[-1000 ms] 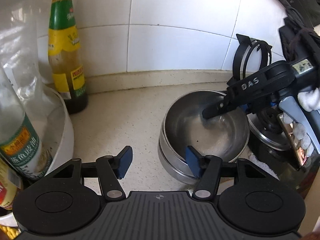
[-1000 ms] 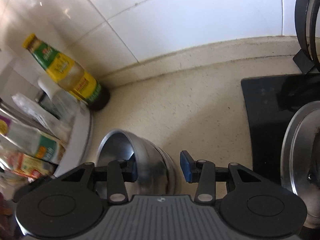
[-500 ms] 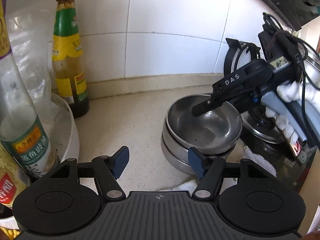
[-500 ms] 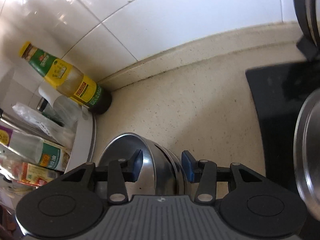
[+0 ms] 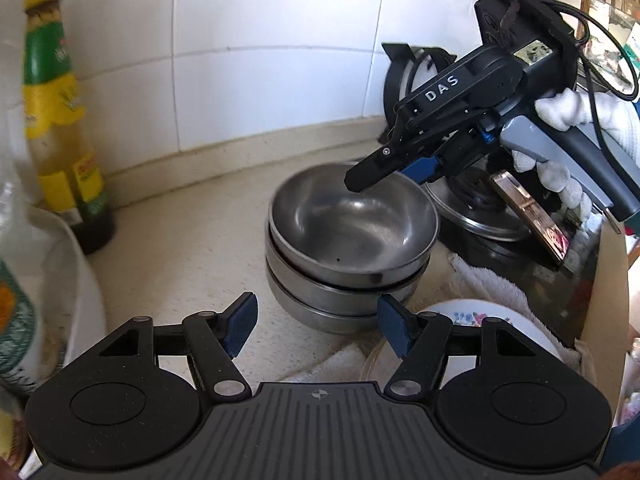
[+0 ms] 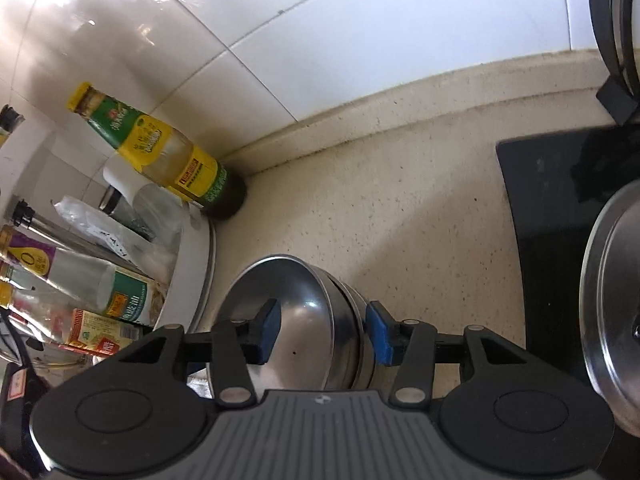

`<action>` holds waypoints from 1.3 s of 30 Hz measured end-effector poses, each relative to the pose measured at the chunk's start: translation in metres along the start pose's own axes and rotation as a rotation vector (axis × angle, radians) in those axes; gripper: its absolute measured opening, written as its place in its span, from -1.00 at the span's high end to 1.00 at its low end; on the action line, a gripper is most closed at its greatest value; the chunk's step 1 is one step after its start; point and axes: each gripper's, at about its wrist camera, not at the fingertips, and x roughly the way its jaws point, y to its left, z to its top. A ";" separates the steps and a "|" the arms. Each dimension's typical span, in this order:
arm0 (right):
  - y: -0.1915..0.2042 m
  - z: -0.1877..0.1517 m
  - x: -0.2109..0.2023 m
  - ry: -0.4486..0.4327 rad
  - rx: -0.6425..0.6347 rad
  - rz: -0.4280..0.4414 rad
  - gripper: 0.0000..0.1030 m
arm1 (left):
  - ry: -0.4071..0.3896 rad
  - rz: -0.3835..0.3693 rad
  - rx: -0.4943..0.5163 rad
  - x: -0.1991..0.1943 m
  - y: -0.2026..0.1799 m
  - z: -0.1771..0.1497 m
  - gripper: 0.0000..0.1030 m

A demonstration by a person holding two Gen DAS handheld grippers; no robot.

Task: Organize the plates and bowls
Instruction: 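Grip the rim of the three-bowl stack with the right tool while the left tool cradles it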

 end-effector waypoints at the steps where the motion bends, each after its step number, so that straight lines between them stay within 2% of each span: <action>1: -0.001 0.000 0.001 0.009 -0.002 0.003 -0.34 | 0.010 -0.017 -0.004 0.004 0.002 0.000 -0.42; 5: 0.001 0.000 0.011 0.043 -0.008 -0.014 -0.45 | 0.038 -0.067 -0.001 0.018 0.007 0.000 -0.54; 9: -0.001 0.005 0.022 0.089 0.007 -0.044 -0.46 | 0.074 -0.131 0.009 0.039 0.005 0.003 -0.63; 12: -0.004 0.014 0.028 0.088 0.011 -0.069 -0.50 | 0.067 -0.113 0.039 0.051 0.001 0.010 -0.72; 15: -0.012 0.026 0.034 0.081 0.027 -0.083 -0.50 | 0.057 -0.111 0.025 0.063 0.006 0.020 -0.74; 16: -0.015 0.031 0.035 0.111 0.041 -0.081 -0.50 | 0.052 -0.103 0.028 0.066 0.006 0.023 -0.75; 18: -0.021 0.038 0.036 0.114 0.062 -0.066 -0.50 | 0.045 -0.082 0.051 0.072 0.004 0.027 -0.77; 24: -0.021 0.050 0.048 0.168 -0.004 -0.056 -0.57 | 0.052 -0.065 0.086 0.090 0.000 0.038 -1.00; 29: -0.030 0.049 0.059 0.179 -0.015 -0.036 -0.63 | 0.035 -0.029 0.131 0.100 -0.008 0.043 -1.00; 39: -0.034 0.056 0.061 0.168 -0.013 -0.022 -0.63 | 0.023 0.039 0.122 0.107 -0.011 0.051 -1.00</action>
